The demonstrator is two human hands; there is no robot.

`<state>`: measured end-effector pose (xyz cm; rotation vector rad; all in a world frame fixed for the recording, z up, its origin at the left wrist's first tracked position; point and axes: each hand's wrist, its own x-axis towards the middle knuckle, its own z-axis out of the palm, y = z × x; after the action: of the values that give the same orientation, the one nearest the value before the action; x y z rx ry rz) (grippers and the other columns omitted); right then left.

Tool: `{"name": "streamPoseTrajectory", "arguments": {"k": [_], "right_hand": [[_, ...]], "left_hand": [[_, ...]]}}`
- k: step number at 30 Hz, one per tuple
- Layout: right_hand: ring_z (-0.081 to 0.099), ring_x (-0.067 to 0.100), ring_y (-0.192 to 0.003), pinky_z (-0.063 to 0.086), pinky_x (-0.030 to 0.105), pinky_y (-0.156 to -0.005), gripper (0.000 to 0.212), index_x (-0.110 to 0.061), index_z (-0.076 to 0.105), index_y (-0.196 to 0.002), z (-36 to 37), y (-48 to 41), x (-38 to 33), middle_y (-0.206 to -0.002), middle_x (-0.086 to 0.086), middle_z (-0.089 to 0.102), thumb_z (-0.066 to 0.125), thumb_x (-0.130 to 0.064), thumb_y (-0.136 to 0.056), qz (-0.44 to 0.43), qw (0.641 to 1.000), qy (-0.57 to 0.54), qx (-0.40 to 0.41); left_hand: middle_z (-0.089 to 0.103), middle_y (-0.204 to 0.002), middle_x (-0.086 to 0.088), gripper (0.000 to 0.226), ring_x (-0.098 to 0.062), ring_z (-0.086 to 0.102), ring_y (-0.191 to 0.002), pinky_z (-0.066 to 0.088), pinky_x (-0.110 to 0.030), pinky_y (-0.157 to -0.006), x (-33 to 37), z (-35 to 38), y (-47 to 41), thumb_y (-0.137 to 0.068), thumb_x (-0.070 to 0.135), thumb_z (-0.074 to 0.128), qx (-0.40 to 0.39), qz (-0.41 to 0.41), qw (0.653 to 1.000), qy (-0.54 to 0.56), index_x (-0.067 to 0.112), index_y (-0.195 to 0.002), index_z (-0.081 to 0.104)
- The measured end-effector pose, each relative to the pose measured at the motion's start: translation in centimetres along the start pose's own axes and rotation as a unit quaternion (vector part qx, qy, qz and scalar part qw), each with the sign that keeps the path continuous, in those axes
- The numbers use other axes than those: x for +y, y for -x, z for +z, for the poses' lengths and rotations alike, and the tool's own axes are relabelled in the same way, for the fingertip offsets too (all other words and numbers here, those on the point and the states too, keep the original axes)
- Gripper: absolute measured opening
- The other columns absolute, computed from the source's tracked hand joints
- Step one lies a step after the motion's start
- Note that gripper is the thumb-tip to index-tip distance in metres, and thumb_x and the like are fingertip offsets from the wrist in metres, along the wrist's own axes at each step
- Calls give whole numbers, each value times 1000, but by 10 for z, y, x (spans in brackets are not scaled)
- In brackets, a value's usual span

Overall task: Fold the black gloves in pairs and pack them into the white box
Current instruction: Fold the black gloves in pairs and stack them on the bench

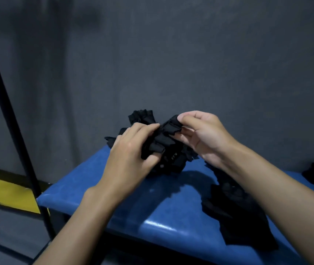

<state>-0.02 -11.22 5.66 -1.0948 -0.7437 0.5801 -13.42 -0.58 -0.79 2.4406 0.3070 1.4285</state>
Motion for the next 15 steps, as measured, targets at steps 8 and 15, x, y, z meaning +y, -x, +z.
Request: {"name": "streamPoseTrajectory", "arguments": {"k": [8,15], "right_hand": [[65,16,-80,47,26,-67,16,-16,63,-87,-72,28,-18,-90,4,68,51,-17,-98,-29,992,103,63],[61,21,-105,44,32,-85,19,-19,59,-73,-147,75,-35,-110,25,67,72,-6,-77,-84,981,166,45]], "left_hand": [[73,-84,16,18,-1,69,-82,51,-17,-73,54,42,-20,-91,10,68,38,-93,961,257,28,-91,71],[74,-82,-9,11,-15,67,-76,57,-40,-71,104,92,-31,-95,11,65,-12,-121,909,399,7,-88,73]]}}
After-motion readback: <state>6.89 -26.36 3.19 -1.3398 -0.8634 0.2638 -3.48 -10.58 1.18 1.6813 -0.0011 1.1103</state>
